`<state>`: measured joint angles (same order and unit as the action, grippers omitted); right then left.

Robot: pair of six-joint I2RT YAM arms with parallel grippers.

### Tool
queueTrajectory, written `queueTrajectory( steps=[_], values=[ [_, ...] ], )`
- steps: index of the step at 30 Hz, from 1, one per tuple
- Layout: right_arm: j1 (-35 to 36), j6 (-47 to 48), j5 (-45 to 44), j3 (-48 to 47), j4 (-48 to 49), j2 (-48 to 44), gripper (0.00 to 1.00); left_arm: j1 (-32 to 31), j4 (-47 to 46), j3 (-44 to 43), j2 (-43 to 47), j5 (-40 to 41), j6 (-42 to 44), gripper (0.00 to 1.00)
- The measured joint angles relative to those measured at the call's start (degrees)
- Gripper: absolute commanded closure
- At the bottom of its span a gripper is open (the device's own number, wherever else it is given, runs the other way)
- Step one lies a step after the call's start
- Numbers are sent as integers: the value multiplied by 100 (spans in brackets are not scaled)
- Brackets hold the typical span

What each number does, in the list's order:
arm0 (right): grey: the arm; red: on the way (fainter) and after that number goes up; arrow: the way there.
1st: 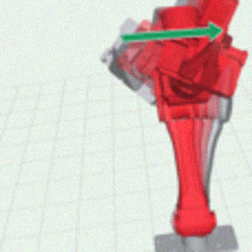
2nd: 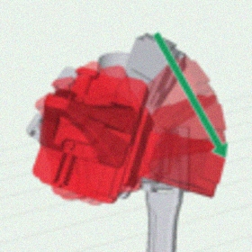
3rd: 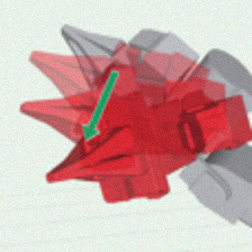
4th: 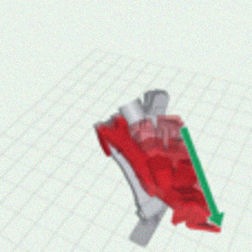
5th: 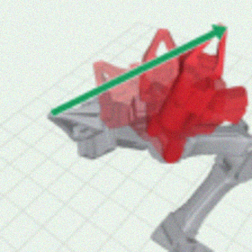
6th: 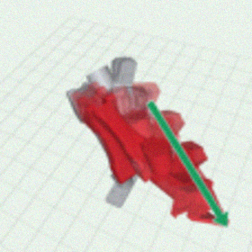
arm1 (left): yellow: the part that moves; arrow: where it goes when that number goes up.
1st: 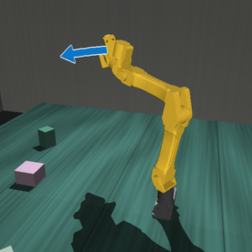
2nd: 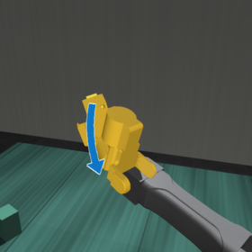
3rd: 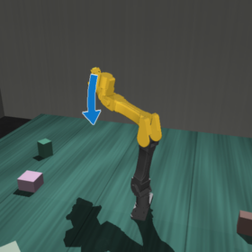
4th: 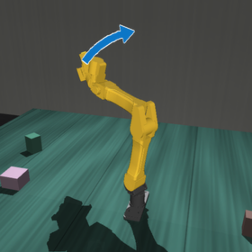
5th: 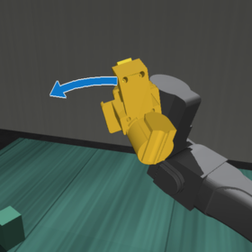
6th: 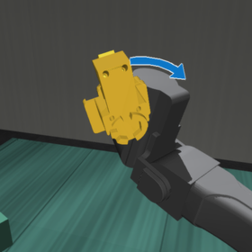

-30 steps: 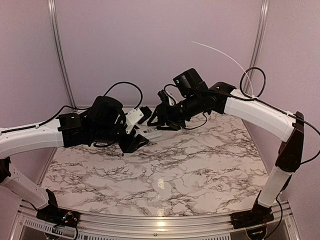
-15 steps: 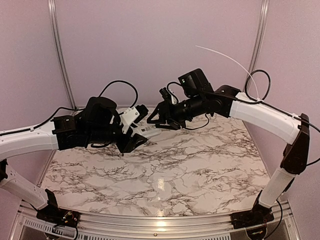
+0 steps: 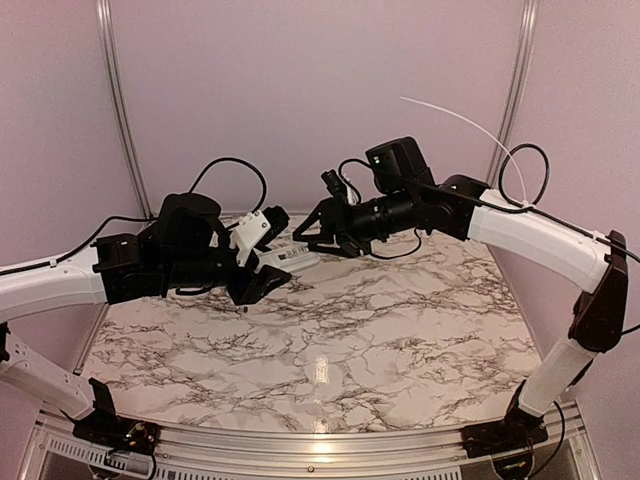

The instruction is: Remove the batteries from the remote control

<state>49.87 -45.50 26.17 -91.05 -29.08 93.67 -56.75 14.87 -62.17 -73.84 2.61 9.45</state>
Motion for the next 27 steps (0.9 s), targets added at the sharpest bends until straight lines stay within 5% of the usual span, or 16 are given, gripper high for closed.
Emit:
queueTrajectory(
  steps=[27],
  values=[
    [-28, -144, 254, 142, 310, -83, 53, 0, -212, 195, 155, -17, 42, 100]
  ],
)
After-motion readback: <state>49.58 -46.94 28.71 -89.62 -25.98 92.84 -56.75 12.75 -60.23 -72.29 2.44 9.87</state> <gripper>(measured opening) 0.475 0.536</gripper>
